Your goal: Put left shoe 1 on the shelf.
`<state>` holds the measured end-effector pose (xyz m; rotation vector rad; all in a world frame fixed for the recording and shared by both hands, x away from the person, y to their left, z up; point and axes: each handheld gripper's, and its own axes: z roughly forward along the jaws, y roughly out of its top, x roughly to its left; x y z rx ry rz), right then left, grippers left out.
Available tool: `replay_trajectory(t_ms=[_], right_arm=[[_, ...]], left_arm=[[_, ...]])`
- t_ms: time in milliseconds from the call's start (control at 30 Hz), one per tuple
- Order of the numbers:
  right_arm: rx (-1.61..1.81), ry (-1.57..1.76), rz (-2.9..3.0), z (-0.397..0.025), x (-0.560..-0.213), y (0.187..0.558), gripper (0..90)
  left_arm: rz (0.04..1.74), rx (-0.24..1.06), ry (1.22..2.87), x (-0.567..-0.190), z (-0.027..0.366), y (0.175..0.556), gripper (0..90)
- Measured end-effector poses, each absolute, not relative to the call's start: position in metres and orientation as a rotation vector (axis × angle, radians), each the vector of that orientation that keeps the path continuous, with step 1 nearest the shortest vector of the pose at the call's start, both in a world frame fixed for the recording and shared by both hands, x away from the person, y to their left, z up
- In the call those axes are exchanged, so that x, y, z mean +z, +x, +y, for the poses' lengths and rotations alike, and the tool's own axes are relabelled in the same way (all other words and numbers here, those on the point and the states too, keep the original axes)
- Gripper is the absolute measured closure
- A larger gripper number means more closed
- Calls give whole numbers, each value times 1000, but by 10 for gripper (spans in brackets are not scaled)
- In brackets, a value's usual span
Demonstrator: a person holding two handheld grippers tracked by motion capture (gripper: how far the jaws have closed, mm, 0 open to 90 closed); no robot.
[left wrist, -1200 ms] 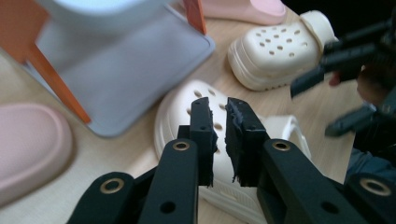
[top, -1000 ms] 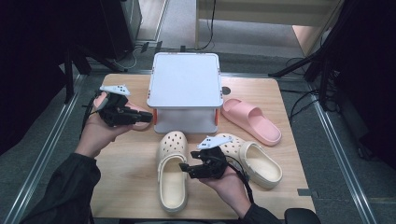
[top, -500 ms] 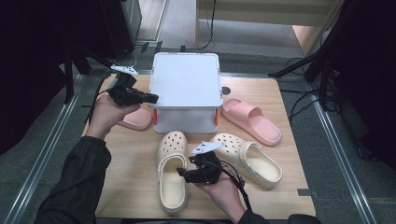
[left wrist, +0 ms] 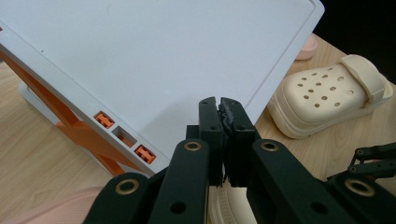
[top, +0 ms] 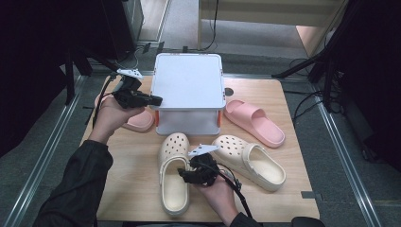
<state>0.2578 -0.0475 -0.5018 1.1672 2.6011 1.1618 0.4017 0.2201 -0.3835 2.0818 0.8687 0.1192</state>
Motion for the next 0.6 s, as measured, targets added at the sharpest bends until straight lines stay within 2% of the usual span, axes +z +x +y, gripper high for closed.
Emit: replay_trajectory(t_ms=[133, 333, 600], right_arm=[[1150, 1145, 2614, -49, -500, 261, 572], [1168, 1218, 2623, -54, -498, 269, 731], [1206, 1249, 2603, -60, -490, 284, 776]], left_arm=[[865, 138, 2087, -383, 219, 401, 886], [868, 136, 2074, -385, 220, 400, 886], [882, 144, 2060, -385, 224, 398, 886]])
